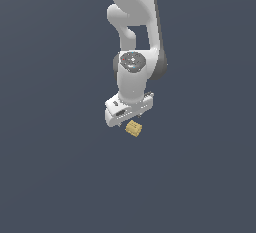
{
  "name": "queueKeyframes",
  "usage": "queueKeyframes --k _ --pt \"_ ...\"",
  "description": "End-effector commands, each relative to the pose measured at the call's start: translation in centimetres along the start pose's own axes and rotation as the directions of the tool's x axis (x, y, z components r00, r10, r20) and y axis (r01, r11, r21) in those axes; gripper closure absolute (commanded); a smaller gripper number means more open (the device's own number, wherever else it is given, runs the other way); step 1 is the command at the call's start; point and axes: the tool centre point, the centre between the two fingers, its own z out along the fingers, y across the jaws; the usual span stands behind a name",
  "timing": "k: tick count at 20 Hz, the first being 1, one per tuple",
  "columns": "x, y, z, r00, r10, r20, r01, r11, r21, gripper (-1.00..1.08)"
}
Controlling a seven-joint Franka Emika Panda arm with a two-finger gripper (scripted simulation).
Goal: Pick up the object and move it to a goal position.
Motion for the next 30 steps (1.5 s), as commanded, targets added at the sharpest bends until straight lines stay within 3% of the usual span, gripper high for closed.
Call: queueKeyframes --k 1,15,22,30 --pt "0.1 -0.4 0.6 0.997 -0.077 0.0 0.077 0.997 0.003 -0.92" --pt "0.4 -2.1 3.3 0.917 -0.399 -0.011 0.399 0.917 0.015 -0.92" --pt "0.4 -2.4 3.7 0.892 -0.453 -0.015 0.453 0.891 0.017 -0.92" --pt "0.4 -2.4 4.7 0.892 -0.452 -0.014 0.452 0.892 0.017 -0.92"
